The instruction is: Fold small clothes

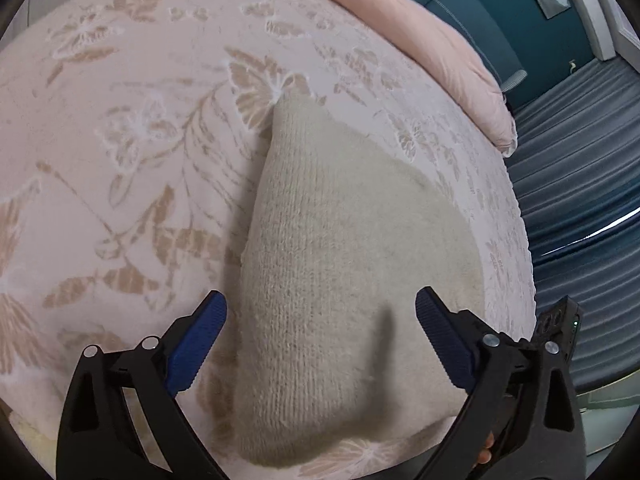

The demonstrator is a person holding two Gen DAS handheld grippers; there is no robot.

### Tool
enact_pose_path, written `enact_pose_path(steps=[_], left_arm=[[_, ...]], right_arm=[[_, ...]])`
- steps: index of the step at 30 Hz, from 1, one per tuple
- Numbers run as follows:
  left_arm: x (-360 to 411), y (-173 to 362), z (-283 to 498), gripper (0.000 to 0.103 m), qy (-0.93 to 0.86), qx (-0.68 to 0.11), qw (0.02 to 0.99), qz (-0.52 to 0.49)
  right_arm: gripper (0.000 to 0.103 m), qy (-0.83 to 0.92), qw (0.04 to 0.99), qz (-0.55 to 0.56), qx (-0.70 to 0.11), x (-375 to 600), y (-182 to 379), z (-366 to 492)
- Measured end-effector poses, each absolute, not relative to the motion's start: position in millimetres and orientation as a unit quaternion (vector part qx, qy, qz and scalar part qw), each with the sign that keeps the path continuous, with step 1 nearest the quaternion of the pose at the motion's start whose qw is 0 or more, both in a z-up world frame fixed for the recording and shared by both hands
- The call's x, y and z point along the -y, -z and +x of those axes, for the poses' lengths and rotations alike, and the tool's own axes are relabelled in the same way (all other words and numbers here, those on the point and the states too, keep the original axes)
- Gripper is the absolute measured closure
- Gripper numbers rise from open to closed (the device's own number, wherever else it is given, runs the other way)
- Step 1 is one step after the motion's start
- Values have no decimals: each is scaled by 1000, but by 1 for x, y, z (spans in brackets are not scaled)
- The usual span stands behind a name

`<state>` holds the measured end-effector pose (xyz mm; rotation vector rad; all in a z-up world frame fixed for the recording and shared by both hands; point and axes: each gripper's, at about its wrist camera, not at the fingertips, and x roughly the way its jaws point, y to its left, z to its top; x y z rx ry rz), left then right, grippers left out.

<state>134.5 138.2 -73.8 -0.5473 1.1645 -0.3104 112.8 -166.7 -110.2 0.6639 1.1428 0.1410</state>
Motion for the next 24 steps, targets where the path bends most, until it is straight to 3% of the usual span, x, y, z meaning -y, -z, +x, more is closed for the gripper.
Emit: enact_pose_path(steps=[1, 2, 3, 4, 5, 6, 11, 13, 15, 18, 24], left_arm=[[-137, 84, 138, 13, 143, -557, 777, -258], [-136, 92, 140, 31, 156, -564, 766, -268], [-135, 93, 140, 38, 163, -566, 760, -276], [-134, 87, 138, 44, 160, -558, 767, -275], [-131, 78, 136, 57, 172, -549, 771, -272], [-128, 66, 136, 58, 181, -541, 777, -265], [-112, 2, 132, 57, 218, -475, 819, -238], [-102, 1, 137, 49, 211, -474, 825, -222], [-88, 19, 142, 39, 183, -483, 838, -176], [-80, 47, 136, 43, 117, -512, 846, -95], [-95, 8, 77, 38, 149, -452, 874, -94]], right_arm=[[30, -73, 787, 315, -525, 165, 112, 113], [43, -90, 787, 319, -520, 163, 108, 114], [58, -90, 790, 313, -519, 161, 101, 116], [63, -97, 798, 304, -511, 158, 89, 117], [65, -109, 810, 294, -495, 157, 72, 116], [66, -120, 824, 284, -475, 155, 52, 115], [63, -122, 870, 248, -409, 170, -9, 110], [50, -98, 871, 219, -428, 180, 11, 115], [47, -39, 859, 178, -479, 195, 48, 118], [61, 25, 860, 174, -479, 216, 52, 94], [69, -76, 882, 142, -443, 178, 3, 59]])
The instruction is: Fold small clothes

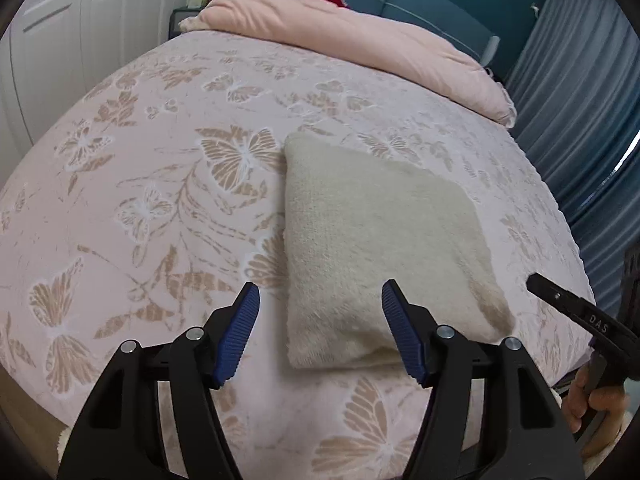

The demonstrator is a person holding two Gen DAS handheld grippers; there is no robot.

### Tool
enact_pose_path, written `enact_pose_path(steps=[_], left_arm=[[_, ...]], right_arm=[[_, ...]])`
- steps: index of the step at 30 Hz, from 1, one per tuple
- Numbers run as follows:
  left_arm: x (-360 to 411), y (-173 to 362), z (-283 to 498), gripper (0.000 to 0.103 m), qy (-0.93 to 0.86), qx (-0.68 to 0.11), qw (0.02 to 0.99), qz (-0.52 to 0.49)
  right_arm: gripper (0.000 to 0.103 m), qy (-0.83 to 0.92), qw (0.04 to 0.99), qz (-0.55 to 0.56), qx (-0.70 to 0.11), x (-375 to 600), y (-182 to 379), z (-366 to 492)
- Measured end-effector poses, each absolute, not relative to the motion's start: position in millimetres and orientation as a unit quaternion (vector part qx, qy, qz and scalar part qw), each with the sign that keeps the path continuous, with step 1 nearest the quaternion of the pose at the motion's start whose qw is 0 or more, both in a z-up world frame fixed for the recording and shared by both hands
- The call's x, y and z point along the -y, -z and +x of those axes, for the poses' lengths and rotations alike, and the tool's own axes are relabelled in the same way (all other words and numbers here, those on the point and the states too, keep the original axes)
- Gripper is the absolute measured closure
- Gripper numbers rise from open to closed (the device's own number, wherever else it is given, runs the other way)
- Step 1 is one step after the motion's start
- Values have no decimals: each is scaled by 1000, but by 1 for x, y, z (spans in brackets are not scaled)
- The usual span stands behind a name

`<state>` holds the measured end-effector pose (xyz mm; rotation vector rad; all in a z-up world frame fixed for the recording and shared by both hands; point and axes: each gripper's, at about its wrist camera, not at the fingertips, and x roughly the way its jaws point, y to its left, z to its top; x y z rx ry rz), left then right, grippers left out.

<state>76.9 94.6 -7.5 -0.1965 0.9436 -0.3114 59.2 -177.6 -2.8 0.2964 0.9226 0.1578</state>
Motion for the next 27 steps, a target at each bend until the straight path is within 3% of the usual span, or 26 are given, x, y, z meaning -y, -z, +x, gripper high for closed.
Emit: enact_pose_path(steps=[2, 3, 4, 6, 9, 14, 18, 21, 25, 27], left_arm=[[-84, 15, 65, 37, 172, -470, 862, -83], [-78, 25, 62, 37, 173, -484, 855, -72], [-71, 37, 64, 37, 162, -495, 852, -50], [-66, 60, 74, 53, 109, -512, 852, -7], [-91, 82, 96, 52, 63, -537, 838, -71], [-77, 92, 93, 48, 47, -529, 847, 19], [-94, 101, 99, 45, 34, -546, 836, -35], [-87, 83, 90, 47, 45, -539, 840, -30], [-78, 52, 65, 45, 66, -517, 853, -26], [-74, 38, 53, 37, 72, -505, 859, -31]], right_arm=[[71, -100, 874, 117, -461, 159, 15, 63], [77, -92, 869, 98, -476, 153, 27, 69], [90, -74, 862, 80, -495, 151, 42, 73], [103, -40, 842, 92, -531, 166, 78, 79], [103, -58, 832, 169, -524, 188, 90, 74], [103, -58, 839, 106, -530, 174, 85, 80], [103, -66, 826, 179, -530, 190, 93, 83], [103, -63, 832, 173, -524, 185, 72, 73], [92, -52, 852, 157, -497, 178, 42, 43], [87, -41, 856, 150, -493, 175, 35, 28]])
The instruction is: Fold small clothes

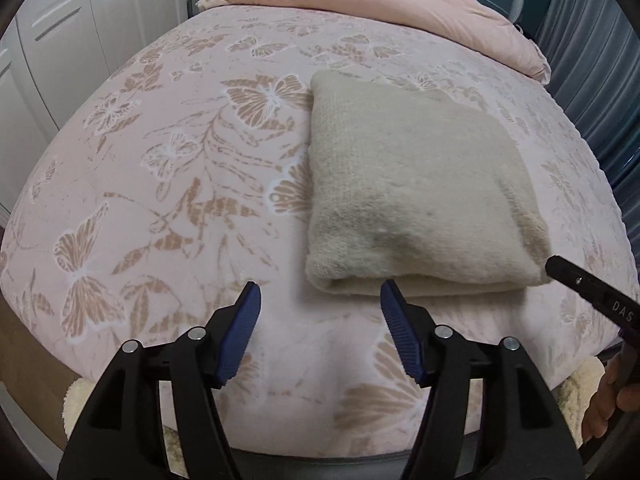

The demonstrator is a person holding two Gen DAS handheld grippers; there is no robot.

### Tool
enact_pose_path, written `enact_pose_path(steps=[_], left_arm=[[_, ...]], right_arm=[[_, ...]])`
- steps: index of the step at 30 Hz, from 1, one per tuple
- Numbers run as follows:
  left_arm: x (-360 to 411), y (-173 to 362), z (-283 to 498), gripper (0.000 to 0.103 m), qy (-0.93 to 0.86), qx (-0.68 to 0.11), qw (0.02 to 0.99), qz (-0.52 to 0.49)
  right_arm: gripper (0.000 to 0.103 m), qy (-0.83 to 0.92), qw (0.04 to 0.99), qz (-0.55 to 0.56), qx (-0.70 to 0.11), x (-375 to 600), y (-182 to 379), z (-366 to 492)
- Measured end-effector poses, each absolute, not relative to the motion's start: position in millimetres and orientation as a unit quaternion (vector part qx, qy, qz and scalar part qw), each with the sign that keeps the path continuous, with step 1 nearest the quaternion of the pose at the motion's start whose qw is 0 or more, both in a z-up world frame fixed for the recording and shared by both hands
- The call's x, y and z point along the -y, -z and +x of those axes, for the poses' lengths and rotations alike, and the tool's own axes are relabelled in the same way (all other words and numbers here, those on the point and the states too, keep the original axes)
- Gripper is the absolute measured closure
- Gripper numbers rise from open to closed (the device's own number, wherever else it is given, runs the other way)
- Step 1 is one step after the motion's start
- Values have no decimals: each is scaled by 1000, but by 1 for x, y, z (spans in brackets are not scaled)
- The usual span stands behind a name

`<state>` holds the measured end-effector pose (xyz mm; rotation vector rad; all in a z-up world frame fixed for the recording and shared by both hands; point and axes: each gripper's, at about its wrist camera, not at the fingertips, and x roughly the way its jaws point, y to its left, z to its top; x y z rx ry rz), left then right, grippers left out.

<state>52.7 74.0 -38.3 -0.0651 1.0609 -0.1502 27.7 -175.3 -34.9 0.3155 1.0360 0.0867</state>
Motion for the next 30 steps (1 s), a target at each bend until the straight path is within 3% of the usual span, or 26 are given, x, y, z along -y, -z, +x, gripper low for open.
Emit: enact_pose_path(steps=[4, 6, 7, 12, 30], left_arm=[[-59, 13, 29, 22, 93, -486, 868, -40], [-45, 3, 17, 10, 106, -473, 874, -30], [-37, 0, 10, 10, 110, -466, 878, -18], [-8, -4, -11, 7, 105, -445, 888, 34], [11, -6, -42, 7, 64, -412, 908, 46]], right_arm=[[65, -10, 867, 132, -481, 170, 28, -4], [59, 11, 875, 115, -470, 169, 24, -18], [52, 22, 880, 106, -463, 168, 23, -24], [38, 70, 887, 85, -448, 168, 19, -47], [32, 64, 896, 45, -437, 142, 11, -76]])
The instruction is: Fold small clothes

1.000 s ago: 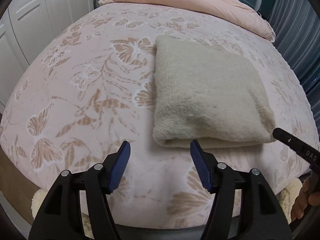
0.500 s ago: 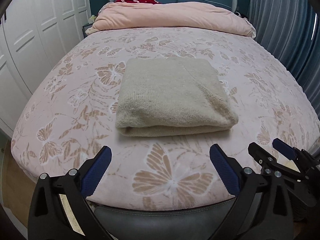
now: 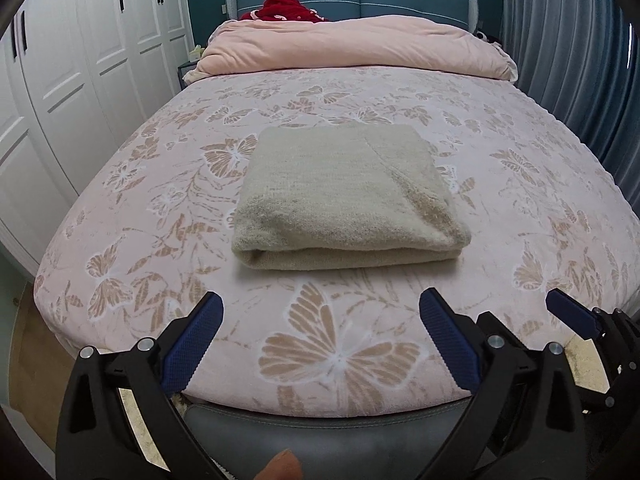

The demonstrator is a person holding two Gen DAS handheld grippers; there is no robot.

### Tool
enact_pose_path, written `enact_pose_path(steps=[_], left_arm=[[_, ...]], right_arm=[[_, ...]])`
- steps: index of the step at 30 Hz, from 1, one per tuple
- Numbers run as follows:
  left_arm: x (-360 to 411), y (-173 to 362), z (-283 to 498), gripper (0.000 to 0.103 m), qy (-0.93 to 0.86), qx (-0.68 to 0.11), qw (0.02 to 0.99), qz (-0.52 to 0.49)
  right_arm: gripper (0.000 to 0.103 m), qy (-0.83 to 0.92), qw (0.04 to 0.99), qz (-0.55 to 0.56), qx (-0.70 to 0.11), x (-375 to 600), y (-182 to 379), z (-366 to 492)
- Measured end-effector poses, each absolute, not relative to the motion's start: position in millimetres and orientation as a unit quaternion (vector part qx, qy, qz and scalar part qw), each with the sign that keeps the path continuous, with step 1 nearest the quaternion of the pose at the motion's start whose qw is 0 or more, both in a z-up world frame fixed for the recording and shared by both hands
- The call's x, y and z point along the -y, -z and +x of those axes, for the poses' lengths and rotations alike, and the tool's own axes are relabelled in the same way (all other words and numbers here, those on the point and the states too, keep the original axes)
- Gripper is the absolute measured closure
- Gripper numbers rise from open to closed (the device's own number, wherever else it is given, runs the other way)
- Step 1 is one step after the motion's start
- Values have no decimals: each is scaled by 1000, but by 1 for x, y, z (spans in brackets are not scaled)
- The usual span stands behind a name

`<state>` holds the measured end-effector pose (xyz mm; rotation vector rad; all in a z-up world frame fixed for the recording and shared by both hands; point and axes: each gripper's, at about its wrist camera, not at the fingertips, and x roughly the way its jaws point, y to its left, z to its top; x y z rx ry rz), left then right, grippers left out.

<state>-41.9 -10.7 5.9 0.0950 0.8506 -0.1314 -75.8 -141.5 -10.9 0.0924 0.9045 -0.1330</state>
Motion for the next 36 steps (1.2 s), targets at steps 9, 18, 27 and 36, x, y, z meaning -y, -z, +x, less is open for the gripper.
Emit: enact_pose_path(steps=[9, 18, 27, 36], left_arm=[[-2, -7, -40, 7, 35, -405, 913, 38], [-11, 4, -34, 7, 19, -417, 907, 43], [-8, 8, -32, 10, 0, -413, 909, 54], [-7, 15, -29, 12, 8, -427, 903, 52]], right_arm=[[32, 93, 894, 67, -434, 156, 11, -76], [28, 83, 894, 72, -434, 150, 9, -70], [28, 91, 890, 69, -441, 145, 14, -68], [28, 93, 888, 74, -444, 146, 16, -67]])
